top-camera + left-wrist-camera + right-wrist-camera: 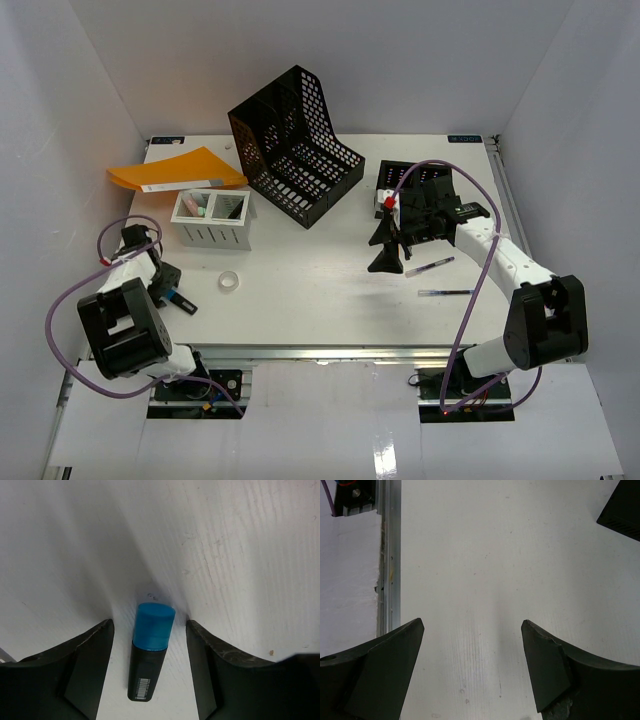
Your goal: Organize the desk
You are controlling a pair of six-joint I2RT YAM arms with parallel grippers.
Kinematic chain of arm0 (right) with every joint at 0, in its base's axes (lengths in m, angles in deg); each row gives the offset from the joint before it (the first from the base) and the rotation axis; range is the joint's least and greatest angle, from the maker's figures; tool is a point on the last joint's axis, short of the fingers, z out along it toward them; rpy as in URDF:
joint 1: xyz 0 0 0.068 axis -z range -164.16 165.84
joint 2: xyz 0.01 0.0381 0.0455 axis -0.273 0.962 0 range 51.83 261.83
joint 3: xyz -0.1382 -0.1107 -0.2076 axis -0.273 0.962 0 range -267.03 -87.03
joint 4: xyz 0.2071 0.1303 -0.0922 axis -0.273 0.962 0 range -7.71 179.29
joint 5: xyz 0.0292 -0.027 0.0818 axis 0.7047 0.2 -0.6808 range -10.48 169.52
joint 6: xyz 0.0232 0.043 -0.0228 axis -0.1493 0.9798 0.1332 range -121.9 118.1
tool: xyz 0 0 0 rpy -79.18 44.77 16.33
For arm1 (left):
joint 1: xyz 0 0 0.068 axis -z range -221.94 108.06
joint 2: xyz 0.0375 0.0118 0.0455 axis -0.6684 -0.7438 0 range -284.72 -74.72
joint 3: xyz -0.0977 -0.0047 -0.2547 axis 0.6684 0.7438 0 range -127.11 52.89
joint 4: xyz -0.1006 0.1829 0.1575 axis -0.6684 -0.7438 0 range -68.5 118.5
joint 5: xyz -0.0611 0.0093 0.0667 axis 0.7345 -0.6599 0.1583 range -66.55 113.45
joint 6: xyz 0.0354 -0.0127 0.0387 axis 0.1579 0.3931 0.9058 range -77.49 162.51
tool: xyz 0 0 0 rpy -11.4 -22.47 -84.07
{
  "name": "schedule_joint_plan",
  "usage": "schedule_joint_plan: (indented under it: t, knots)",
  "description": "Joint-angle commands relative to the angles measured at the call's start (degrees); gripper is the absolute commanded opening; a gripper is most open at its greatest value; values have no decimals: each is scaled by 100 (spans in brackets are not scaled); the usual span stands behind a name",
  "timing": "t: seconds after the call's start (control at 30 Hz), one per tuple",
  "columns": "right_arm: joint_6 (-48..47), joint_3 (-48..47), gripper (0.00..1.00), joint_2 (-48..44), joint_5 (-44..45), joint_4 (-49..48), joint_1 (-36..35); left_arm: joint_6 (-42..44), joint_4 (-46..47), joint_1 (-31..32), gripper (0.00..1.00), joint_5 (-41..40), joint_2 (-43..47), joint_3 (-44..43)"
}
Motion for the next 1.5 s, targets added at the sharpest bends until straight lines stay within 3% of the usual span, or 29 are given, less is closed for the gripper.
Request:
schedule_joint_plan:
  t: [0.0, 0.13, 0.37, 0.47, 0.67, 0.8, 0.97, 1.03, 1.2, 1.3, 1.47]
  knots:
    - [-66, 50, 85, 99, -158, -43, -13, 228, 423, -22, 59, 353, -226, -5]
    - [-71, 86, 85, 214, -215, -48, -18, 282, 419, -22, 43, 536, -408, -37]
    - [-101, 86, 85, 171, -280, -45, -30, 420, 578, -22, 8, 600, 302, 54]
    - [-119, 77, 85, 179, -281, -27, -75, 581, 748, -14, 0, 902, 599, 117]
    - [-141, 25, 85, 209, -213, -30, -338, 851, 1020, -14, 0, 1927, 1338, 311]
    - [-120, -118, 85, 282, -54, -45, -702, 924, 1385, -12, 0, 3100, 2116, 525]
    - [426, -793, 87, 669, 115, -82, -1241, 376, 2285, 126, 0, 4883, 2913, 924]
    - [838, -1173, 87, 897, 114, -232, -1393, 57, 2684, 296, 0, 5195, 3093, 1040]
    - [3342, -1715, 90, 1277, 601, -1730, -1833, -802, 3466, 1553, 0, 4888, 3435, 1162]
    - [4514, -1747, 93, 1281, 1241, -2578, -2224, -1129, 3906, 2002, 0, 4542, 3420, 1067]
    - [5392, -1931, 95, 1354, 2240, -3128, -2685, -1279, 4183, 2712, 0, 4214, 3092, 849]
